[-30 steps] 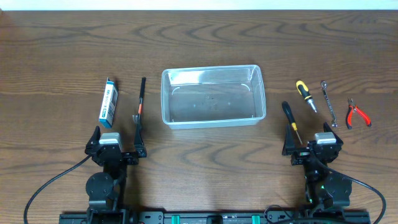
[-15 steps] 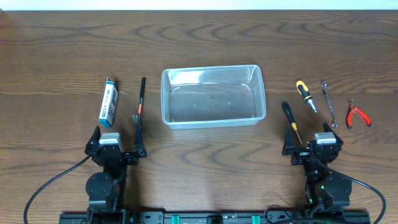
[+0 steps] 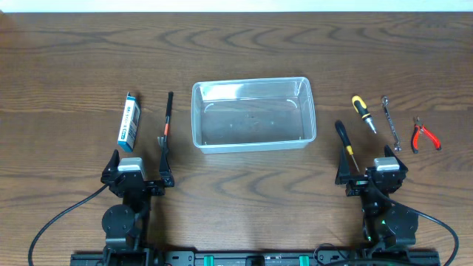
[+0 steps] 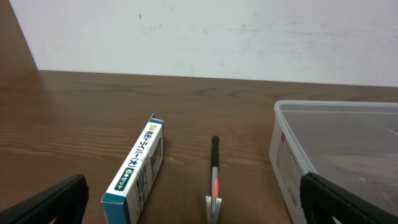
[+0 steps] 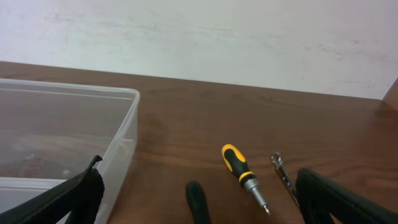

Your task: Pack container

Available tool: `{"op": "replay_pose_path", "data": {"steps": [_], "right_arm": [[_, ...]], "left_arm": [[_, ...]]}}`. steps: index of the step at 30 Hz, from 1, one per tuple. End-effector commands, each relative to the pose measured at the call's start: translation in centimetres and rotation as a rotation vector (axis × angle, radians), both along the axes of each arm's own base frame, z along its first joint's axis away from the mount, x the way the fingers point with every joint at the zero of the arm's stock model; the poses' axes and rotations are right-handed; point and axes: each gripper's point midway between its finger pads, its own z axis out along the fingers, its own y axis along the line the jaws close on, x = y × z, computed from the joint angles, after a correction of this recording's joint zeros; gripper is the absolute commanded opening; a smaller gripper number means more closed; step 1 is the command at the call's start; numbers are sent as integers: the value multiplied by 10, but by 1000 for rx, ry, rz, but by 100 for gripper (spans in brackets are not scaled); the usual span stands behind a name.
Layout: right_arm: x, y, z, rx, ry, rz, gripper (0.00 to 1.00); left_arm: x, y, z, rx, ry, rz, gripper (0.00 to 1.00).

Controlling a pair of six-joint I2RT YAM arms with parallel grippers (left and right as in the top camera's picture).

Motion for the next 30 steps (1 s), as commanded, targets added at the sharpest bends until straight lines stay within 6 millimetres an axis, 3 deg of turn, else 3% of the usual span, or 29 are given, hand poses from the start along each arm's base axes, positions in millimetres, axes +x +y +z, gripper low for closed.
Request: {"op": "replay_pose_path", "data": {"steps": [1,5,9,16,30], "right_arm": [[0,-2,-2,9,1,-11,99],[0,6,-1,33,1,35,99],[-2,18,0,164,13,96,99],[-1,17,-1,286,25,78,99],[1,-16,0,276,-3,-112,99]], "left_arm": [[0,-2,-18,9,42,-10,98],[0,-2,-18,10,42,-11,98],[0,-2,-18,9,42,-10,98],[0,-2,-18,9,42,-10,98],[0,-2,-18,9,42,-10,98]]}}
